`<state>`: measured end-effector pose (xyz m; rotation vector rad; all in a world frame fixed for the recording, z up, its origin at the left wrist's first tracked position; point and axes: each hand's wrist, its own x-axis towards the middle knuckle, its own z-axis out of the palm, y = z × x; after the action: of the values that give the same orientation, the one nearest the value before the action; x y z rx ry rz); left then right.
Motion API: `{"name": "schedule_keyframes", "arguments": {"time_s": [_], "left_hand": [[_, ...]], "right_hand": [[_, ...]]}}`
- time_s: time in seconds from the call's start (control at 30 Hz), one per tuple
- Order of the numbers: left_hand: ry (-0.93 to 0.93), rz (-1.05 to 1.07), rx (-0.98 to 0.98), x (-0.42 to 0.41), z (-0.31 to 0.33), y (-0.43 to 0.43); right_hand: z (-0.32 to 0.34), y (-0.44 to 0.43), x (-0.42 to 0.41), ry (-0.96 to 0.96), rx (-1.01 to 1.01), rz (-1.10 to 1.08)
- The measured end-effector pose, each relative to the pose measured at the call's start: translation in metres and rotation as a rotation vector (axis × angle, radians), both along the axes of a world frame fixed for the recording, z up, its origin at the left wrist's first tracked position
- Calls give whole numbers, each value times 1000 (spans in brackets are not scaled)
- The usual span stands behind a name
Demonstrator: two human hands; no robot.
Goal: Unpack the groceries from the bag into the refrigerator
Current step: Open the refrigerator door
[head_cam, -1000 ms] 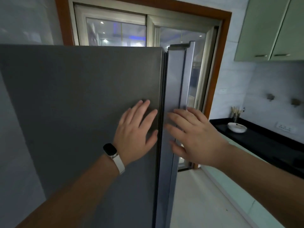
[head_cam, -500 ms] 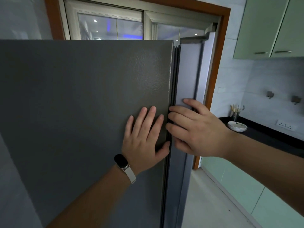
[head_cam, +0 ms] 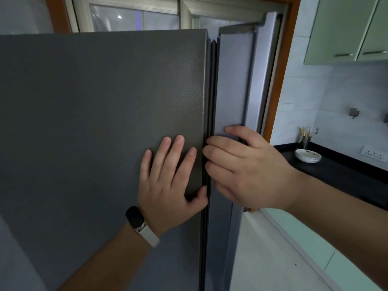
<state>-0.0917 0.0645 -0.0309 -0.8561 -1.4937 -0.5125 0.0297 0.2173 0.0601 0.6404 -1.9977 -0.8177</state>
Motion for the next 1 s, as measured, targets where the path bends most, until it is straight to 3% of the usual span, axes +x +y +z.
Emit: {"name": "schedule_keyframes", "arguments": {"time_s": [0.63, 0.83, 1.0], "left_hand": [[6, 14, -39, 1, 0, -2], [-64, 0, -127, 26, 10, -3], [-67, -140, -264, 61, 31, 19]], "right_hand": [[-14, 60, 48, 89, -109, -31], [-22, 68, 64, 102, -188, -87], [-35, 85, 69, 162, -246, -137]]}}
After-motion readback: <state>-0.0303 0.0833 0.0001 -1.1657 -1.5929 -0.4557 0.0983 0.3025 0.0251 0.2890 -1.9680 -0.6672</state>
